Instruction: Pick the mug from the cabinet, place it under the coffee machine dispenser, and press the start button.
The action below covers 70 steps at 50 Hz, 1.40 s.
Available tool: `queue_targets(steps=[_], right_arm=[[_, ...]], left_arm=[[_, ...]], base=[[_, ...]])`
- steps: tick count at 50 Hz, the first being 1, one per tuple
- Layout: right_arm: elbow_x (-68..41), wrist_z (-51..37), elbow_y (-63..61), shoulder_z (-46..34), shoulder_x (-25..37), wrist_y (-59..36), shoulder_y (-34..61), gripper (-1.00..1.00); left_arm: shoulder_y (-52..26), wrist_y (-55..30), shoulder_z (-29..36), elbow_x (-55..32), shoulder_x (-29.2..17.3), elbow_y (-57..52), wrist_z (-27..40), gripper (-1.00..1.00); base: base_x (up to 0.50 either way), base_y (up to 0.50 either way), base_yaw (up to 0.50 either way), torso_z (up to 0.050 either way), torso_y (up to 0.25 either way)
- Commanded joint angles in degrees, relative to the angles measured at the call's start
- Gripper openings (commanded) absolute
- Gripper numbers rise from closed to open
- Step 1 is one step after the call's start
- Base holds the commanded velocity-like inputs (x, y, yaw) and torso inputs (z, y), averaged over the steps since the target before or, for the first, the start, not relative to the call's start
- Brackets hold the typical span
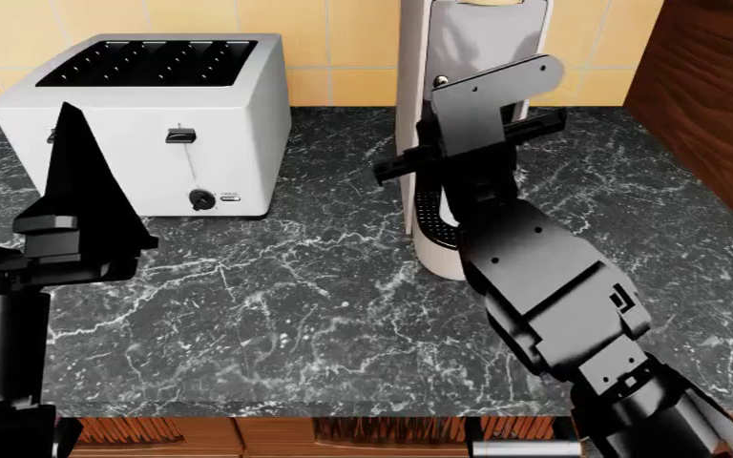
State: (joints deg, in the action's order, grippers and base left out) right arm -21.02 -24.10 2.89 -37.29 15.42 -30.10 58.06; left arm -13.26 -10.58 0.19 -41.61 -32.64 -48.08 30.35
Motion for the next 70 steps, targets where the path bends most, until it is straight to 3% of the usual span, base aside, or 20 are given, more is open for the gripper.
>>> queue_targets(steps=[1,70], right_arm=[[-0.2,0.6,2.1,-0.2,-0.5,0.3,0.9,-1.00],[-2.1,-0.2,15.5,2.6,-2.5,1.8,2.3,-1.00]], left_arm=[[-0.2,0.0,-0.2,-0.6,-0.3,-0.1,0.3,1.00],[-0.6,0.6,0.3,-0.9,-0.7,1.1,0.6,1.00]], base=[[0.00,0.00,0.00,0.000,0.000],[0.01,0.00,0.00,0.001,0.000]])
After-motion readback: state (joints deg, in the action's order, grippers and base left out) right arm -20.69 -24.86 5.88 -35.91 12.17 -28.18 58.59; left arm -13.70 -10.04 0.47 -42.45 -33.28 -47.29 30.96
